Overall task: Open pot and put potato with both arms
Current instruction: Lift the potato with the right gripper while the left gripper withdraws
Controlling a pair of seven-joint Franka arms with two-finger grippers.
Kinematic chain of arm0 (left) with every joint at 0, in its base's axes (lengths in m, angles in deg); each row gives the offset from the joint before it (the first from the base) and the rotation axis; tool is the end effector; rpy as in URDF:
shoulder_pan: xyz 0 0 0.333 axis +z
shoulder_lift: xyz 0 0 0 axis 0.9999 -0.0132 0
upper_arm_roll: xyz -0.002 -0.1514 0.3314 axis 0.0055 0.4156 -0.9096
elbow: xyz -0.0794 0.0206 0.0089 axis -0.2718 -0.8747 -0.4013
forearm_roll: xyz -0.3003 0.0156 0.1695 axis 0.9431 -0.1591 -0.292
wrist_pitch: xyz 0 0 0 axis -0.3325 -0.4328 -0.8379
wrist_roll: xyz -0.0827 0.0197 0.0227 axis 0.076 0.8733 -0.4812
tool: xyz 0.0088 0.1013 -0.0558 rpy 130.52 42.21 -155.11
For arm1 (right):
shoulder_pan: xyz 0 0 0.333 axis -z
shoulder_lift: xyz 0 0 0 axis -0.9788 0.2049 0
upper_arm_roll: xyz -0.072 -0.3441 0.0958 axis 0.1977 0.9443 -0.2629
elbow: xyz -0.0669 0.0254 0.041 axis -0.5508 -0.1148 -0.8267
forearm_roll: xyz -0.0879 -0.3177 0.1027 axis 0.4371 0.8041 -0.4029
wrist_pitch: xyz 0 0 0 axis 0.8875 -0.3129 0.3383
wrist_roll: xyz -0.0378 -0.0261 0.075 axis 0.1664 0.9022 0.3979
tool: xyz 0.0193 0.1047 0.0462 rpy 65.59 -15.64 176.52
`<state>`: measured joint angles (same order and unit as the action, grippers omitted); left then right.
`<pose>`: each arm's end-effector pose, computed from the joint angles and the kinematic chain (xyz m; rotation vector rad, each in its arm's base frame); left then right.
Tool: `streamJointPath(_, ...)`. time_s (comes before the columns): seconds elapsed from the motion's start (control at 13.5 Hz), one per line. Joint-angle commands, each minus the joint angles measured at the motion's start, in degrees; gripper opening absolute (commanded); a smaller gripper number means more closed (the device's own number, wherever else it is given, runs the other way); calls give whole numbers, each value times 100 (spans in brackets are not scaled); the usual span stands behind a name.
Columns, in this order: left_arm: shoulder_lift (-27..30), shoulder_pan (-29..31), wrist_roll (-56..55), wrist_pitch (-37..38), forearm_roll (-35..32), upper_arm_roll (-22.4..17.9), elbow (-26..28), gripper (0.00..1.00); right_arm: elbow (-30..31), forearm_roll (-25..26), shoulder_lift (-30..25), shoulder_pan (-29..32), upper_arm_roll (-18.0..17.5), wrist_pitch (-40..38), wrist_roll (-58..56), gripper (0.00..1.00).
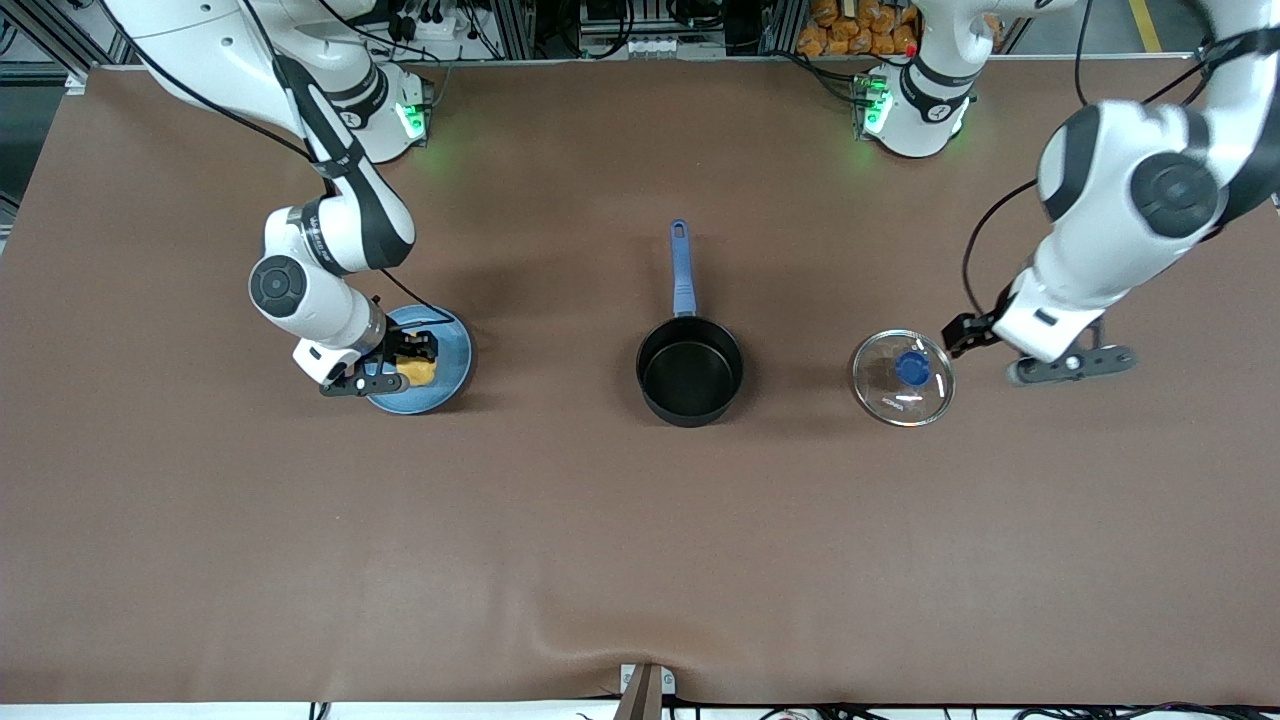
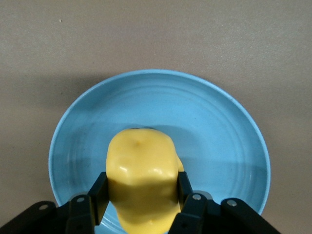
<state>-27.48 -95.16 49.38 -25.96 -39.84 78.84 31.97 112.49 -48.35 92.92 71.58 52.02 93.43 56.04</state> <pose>0.5201 -0.0850 0.5193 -3.0801 -0.1768 0.0151 0.5016 0.1190 0.2888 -3.0596 -0.1064 0.1458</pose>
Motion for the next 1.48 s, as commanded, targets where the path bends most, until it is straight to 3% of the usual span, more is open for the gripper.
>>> streamJointPath(0.0,-94,116,322,1344,266,12,-1229,92,-1,36,-14,79,8,80,-266,0)
streamJointPath(0.15,-95,257,542,2076,425,20,-1933,97,-447,1,-49,62,-18,-462,-152,0)
streamJointPath(0.3,-86,258,569,2412,426,12,-2269,100,-1228,-34,-32,-78,-35,-1393,233,0)
streamJointPath(0.44,-33,258,569,2501,426,20,-2341,100,-2203,-43,12,-464,-36,-2176,943,0)
streamJointPath(0.59,-7,258,578,2527,426,11,-2341,100,-3292,-52,440,-929,-36,-2723,1638,0)
streamJointPath(0.96,-15,407,587,2527,452,11,-2429,100,-5842,-26,2065,-2309,-27,-2751,3590,0)
streamJointPath(1.18,-7,416,587,2536,461,11,-2429,100,-6329,1,2490,-2759,-18,-2594,3654,0)
streamJointPath(1.4,38,442,596,2614,461,-6,-2437,100,-6444,-8,2762,-3075,-18,-2112,4101,0)
